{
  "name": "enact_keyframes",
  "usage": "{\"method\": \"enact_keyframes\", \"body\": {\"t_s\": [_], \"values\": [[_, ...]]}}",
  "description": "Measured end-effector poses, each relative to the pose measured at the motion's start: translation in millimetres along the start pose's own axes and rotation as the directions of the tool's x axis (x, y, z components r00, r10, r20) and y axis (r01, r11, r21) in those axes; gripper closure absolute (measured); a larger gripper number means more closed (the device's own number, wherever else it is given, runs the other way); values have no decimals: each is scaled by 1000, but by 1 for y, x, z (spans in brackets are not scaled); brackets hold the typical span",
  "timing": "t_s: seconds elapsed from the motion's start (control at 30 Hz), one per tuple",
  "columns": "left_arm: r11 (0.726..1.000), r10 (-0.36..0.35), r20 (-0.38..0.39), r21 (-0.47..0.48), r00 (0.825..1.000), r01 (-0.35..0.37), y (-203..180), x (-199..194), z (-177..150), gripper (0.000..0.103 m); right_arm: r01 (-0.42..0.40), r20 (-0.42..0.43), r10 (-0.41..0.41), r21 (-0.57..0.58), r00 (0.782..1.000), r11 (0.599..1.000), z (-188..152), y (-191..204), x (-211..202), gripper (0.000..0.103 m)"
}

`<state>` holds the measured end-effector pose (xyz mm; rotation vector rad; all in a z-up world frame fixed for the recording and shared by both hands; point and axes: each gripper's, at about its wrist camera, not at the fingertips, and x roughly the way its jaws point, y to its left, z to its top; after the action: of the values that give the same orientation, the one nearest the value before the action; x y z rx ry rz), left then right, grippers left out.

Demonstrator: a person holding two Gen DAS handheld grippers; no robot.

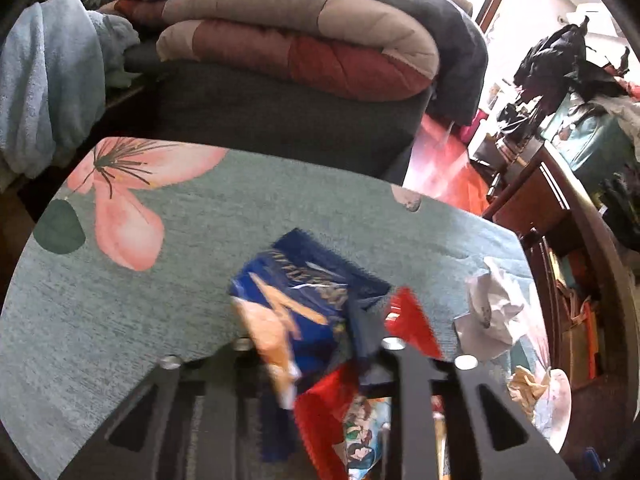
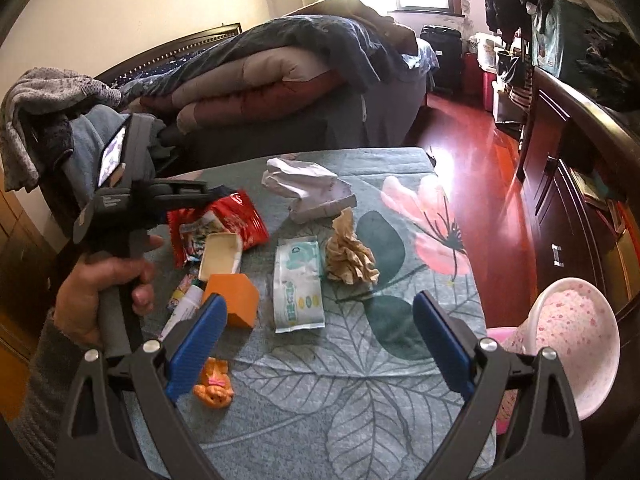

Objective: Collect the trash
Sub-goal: 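Grasp the blue biscuit wrapper with the left tool while the right tool grasps the crumpled brown paper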

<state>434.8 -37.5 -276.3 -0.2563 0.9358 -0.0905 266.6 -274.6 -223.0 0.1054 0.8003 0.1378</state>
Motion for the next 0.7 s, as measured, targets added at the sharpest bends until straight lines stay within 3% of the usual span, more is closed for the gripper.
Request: {"method": "enact_keyframes", "body": {"t_s": [0.1,0.43,0.63,0.7], "values": [[999,-26,28,-20,999,27,9,-11,-1,96,7,-2,-7,1,1000,1000,1,-1,3,9],[996,-4,185,-84,983,19,48,-76,-11,96,24,-40,-24,-8,999,1000,12,-1,41,9],[996,-2,216,-92,976,22,58,-102,-20,96,57,-67,-57,2,996,998,25,-4,77,10],[996,-9,221,-87,975,29,59,-108,-24,96,61,-77,-59,20,995,998,30,-7,85,18]]}}
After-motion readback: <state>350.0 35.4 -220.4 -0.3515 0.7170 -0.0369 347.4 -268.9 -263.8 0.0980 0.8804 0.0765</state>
